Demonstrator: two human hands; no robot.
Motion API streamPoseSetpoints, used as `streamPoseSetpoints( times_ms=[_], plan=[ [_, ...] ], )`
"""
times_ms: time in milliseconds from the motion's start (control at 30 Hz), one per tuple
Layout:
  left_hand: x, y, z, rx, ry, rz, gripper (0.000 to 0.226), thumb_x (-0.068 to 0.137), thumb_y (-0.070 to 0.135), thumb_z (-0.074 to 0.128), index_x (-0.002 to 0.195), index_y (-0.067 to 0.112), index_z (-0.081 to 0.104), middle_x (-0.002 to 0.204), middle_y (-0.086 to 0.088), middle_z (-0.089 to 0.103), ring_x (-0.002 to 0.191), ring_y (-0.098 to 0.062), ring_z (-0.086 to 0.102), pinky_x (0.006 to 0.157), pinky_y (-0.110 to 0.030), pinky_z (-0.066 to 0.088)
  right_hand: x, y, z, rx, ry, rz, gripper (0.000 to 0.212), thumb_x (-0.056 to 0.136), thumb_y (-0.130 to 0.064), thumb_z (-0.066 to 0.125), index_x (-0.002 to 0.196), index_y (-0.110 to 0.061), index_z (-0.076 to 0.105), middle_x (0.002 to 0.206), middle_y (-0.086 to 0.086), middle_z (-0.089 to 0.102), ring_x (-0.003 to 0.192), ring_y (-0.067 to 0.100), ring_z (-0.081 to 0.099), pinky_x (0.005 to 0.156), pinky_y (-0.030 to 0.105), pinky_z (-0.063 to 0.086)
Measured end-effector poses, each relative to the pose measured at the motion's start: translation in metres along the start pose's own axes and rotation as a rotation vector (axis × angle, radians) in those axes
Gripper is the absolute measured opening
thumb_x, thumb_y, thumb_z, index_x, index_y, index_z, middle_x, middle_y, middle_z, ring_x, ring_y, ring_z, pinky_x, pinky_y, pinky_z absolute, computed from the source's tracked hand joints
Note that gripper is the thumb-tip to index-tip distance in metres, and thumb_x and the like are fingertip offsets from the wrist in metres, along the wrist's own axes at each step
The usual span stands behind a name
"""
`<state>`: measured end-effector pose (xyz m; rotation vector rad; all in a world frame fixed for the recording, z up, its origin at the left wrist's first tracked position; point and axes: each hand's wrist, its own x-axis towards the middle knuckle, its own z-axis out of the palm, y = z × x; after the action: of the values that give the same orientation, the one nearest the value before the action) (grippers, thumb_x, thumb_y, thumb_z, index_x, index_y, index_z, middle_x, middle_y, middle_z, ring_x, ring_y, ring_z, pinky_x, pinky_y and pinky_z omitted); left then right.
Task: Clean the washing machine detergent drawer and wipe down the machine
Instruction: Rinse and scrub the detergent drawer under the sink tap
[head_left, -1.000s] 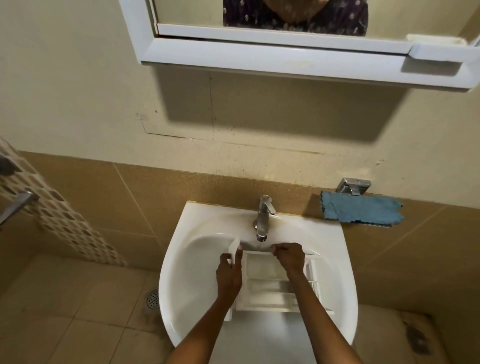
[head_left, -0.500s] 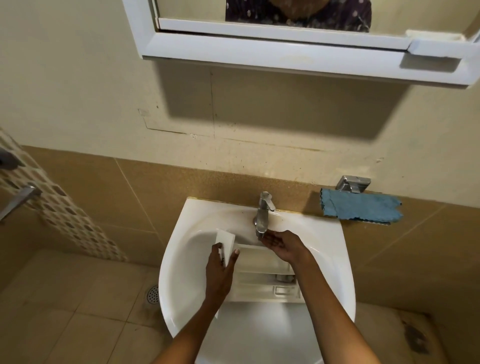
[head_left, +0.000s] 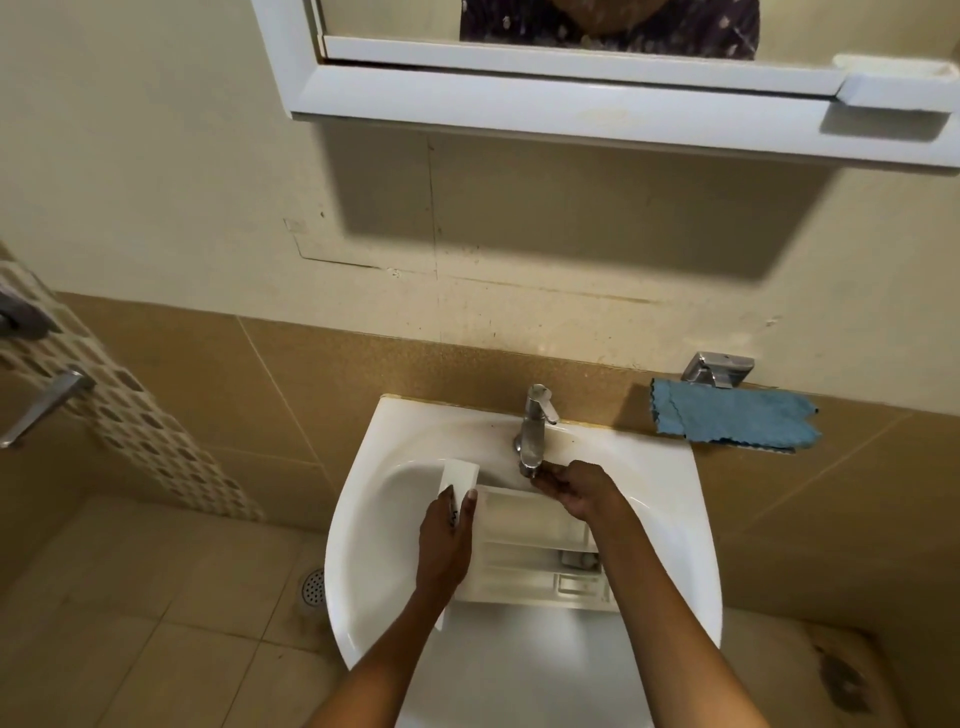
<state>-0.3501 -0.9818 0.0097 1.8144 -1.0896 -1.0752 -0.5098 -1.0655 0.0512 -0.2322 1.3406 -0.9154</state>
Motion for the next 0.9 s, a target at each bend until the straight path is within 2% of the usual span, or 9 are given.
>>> streamPoseSetpoints(
  times_ms=[67, 133, 167, 233, 333, 433, 600, 800, 900],
  plan=[
    [0.001, -0.001, -0.001, 0.006, 0.01, 0.014, 0.05, 0.091, 0.049, 0.044, 0.121, 0.01, 0.054, 0.109, -0.002, 0.059, 0.101, -0.023, 0.056, 0.092, -0.034, 0.044, -0.005, 0.007, -0.002, -0.174, 0.032, -0.088, 0.031, 0.088, 0.022, 0.026, 0.074, 0.014, 0.053, 0.099, 0.029, 0.052, 0.063, 0.029, 0.053, 0.073, 0.033, 0.054],
    [0.004, -0.003, -0.002, 0.043, 0.016, 0.022, 0.049, 0.088, 0.054, 0.046, 0.106, 0.01, 0.057, 0.094, -0.007, 0.06, 0.089, -0.024, 0.056, 0.082, -0.033, 0.046, -0.006, 0.022, -0.001, -0.397, 0.034, -0.118, 0.023, 0.087, 0.021, 0.034, 0.09, 0.026, 0.056, 0.088, 0.027, 0.057, 0.055, 0.026, 0.056, 0.049, 0.024, 0.054],
    [0.004, -0.003, -0.001, 0.071, 0.01, 0.023, 0.045, 0.088, 0.05, 0.049, 0.106, 0.009, 0.057, 0.092, -0.007, 0.059, 0.089, -0.025, 0.055, 0.082, -0.033, 0.045, -0.008, 0.031, 0.002, -0.513, 0.016, -0.127, 0.023, 0.087, 0.018, 0.038, 0.099, 0.028, 0.055, 0.082, 0.026, 0.06, 0.055, 0.027, 0.06, 0.048, 0.025, 0.054],
    [0.004, -0.003, 0.001, 0.102, 0.022, 0.033, 0.043, 0.089, 0.041, 0.055, 0.114, 0.006, 0.054, 0.101, -0.011, 0.06, 0.096, -0.027, 0.056, 0.087, -0.032, 0.044, -0.004, 0.048, 0.005, -0.853, -0.008, -0.255, 0.024, 0.087, 0.008, 0.048, 0.104, 0.016, 0.063, 0.09, 0.026, 0.067, 0.081, 0.033, 0.067, 0.071, 0.031, 0.056],
    [0.0, 0.001, 0.003, 0.11, 0.049, 0.051, 0.046, 0.09, 0.036, 0.057, 0.122, 0.003, 0.052, 0.114, -0.015, 0.059, 0.107, -0.027, 0.054, 0.091, -0.03, 0.04, -0.011, 0.078, 0.007, -1.258, -0.133, -0.498, 0.031, 0.091, 0.001, 0.047, 0.115, -0.003, 0.066, 0.119, 0.013, 0.065, 0.114, 0.024, 0.059, 0.095, 0.023, 0.041],
    [-0.002, 0.002, 0.003, 0.119, 0.033, 0.059, 0.051, 0.091, 0.037, 0.055, 0.13, 0.005, 0.046, 0.124, -0.014, 0.056, 0.115, -0.026, 0.053, 0.097, -0.031, 0.04, -0.012, 0.1, -0.008, -1.309, -0.119, -0.564, 0.032, 0.093, -0.003, 0.047, 0.118, -0.009, 0.065, 0.122, 0.007, 0.063, 0.117, 0.02, 0.056, 0.096, 0.019, 0.039],
    [-0.002, 0.0, 0.001, 0.112, 0.035, 0.065, 0.054, 0.092, 0.039, 0.052, 0.134, 0.007, 0.043, 0.128, -0.011, 0.054, 0.118, -0.025, 0.051, 0.102, -0.032, 0.038, -0.004, 0.088, -0.039, -1.629, 0.257, -0.38, 0.029, 0.093, -0.011, 0.04, 0.118, -0.004, 0.055, 0.126, 0.01, 0.052, 0.12, 0.025, 0.051, 0.093, 0.03, 0.042],
    [0.001, -0.006, 0.005, 0.128, 0.051, 0.082, 0.051, 0.09, 0.044, 0.05, 0.126, 0.007, 0.05, 0.116, -0.012, 0.06, 0.109, -0.026, 0.056, 0.097, -0.037, 0.045, -0.014, 0.111, -0.001, -1.425, -0.186, -0.614, 0.033, 0.097, -0.011, 0.039, 0.125, -0.01, 0.057, 0.126, 0.005, 0.056, 0.115, 0.024, 0.056, 0.095, 0.029, 0.044],
    [0.001, -0.006, 0.005, 0.133, 0.043, 0.096, 0.049, 0.091, 0.042, 0.05, 0.125, 0.008, 0.051, 0.114, -0.011, 0.06, 0.108, -0.026, 0.057, 0.097, -0.038, 0.046, -0.008, 0.103, -0.026, -1.49, 0.032, -0.572, 0.031, 0.095, -0.009, 0.039, 0.118, -0.01, 0.059, 0.126, 0.006, 0.056, 0.115, 0.025, 0.056, 0.093, 0.031, 0.046]
  ],
)
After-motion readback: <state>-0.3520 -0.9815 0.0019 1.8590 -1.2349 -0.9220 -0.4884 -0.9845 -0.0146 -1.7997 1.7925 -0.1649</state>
